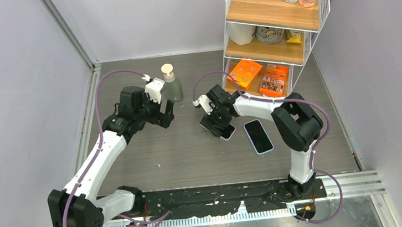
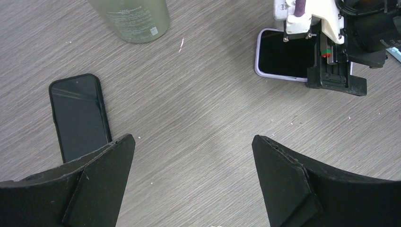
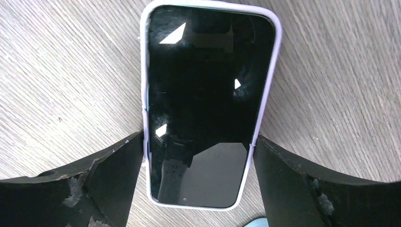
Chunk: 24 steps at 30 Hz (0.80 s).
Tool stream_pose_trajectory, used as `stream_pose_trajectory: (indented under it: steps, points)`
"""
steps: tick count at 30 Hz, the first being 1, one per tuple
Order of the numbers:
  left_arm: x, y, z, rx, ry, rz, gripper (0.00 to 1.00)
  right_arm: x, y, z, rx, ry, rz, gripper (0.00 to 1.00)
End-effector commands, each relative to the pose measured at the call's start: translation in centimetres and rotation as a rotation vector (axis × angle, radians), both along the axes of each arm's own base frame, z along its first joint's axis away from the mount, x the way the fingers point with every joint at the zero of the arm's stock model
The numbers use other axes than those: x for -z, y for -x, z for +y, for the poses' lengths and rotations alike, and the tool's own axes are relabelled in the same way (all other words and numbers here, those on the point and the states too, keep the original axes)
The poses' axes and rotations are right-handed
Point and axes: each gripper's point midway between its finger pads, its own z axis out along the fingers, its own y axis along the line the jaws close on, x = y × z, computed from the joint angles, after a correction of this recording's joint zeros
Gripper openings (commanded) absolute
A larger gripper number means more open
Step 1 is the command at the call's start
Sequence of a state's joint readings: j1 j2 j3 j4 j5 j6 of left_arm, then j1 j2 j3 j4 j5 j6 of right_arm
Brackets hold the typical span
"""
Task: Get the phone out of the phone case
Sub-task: Pick up the phone at the center of the board.
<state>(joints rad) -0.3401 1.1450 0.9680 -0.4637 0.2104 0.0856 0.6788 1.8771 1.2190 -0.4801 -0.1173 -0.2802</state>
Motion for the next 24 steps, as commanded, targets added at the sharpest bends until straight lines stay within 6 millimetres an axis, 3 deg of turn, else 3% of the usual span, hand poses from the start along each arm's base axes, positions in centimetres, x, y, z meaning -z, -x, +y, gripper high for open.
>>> stream_pose_trajectory:
  steps: [1,3,7,14,24]
  points:
    - [-1.7,-0.3,0.2,-0.006,0.016,-0.074,0.99,0.6,0.1,0.6,-0.027,0.010,0.023,0.81]
    - [-1.9,-0.3,0.3,-0.008,0.012,-0.081,0.99,0.7,0.1,0.7,-0.032,0.013,0.030,0.74]
    - [-1.9,-0.3,0.5,-0.012,0.002,-0.091,0.99,0.2,-0.1,0.7,-0.033,0.012,0.015,0.49]
    - [-1.5,-0.1,0.5,-0.008,0.007,-0.089,0.99,-3.8,-0.9,0.9,-0.048,-0.035,-0.080,0.06]
    - [-1.2,-0.3,-0.7,0.027,0.053,-0.065,0.99,-6.9,-0.1,1.3,-0.103,-0.110,-0.124,0.05]
